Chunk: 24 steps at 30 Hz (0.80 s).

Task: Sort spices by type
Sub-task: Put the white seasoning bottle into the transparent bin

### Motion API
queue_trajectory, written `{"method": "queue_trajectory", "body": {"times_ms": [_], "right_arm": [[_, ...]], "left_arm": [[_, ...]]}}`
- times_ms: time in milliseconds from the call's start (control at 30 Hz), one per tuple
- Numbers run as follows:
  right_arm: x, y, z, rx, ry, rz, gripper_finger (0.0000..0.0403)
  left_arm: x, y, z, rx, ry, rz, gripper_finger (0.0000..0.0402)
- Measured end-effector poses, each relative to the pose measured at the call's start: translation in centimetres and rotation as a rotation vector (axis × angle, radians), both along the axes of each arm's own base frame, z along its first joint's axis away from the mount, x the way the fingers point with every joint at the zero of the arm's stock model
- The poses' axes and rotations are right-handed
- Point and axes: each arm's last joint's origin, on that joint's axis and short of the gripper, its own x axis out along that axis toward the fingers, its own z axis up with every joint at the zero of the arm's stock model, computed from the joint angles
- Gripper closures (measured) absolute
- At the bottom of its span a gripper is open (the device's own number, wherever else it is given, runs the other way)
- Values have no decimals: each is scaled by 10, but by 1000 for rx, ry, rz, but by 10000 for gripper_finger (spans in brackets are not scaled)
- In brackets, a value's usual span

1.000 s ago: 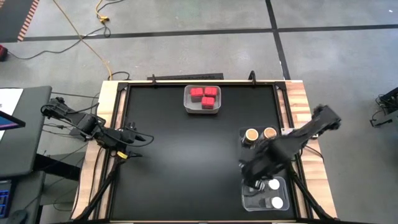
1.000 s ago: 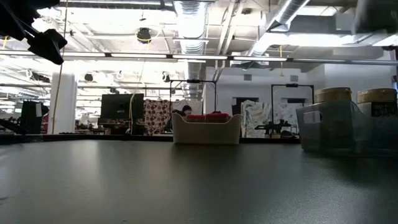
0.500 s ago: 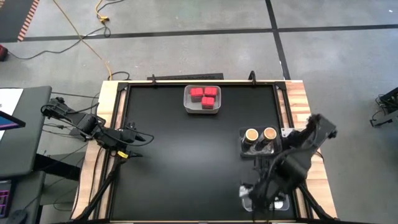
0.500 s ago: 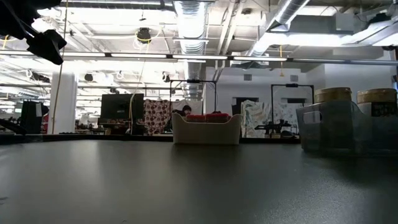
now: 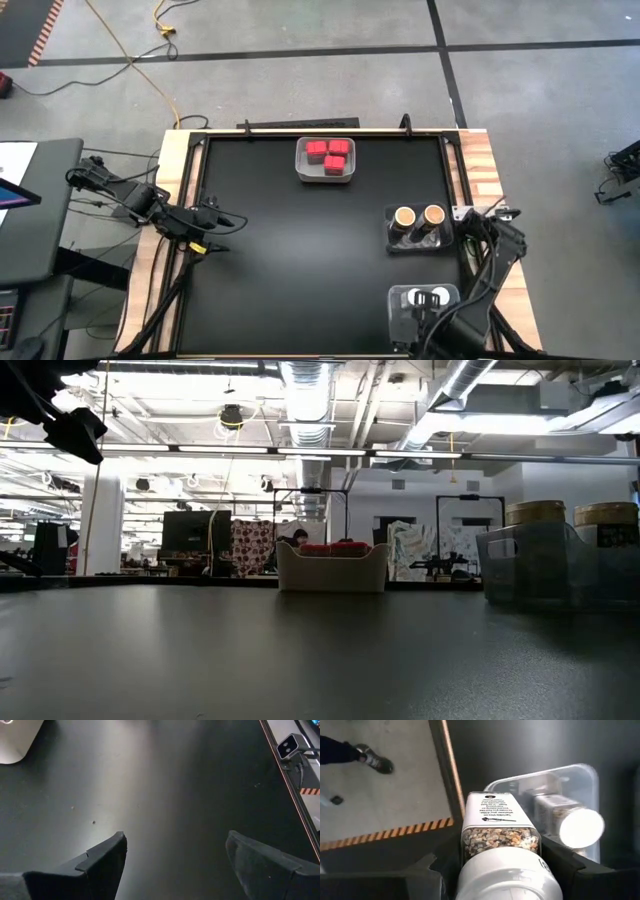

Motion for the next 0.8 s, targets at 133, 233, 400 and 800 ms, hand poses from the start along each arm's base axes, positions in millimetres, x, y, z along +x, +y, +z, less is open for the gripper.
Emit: {"method": "queue_trajectory", "body": {"times_ms": [133, 233, 400, 800], "right_arm": [[-7, 4, -8, -35, 26, 25, 183], [-13, 7, -17, -60, 44, 51, 183], [-18, 8, -30, -91, 64, 92, 183], [-33, -19, -48, -33, 14, 55, 183]], "left_arm": [[0, 0, 0, 0, 0, 0, 74], [0, 0, 0, -2, -4, 0, 74], [0, 0, 1, -18, -5, 13, 74], [0, 0, 0, -32, -2, 25, 74]]}}
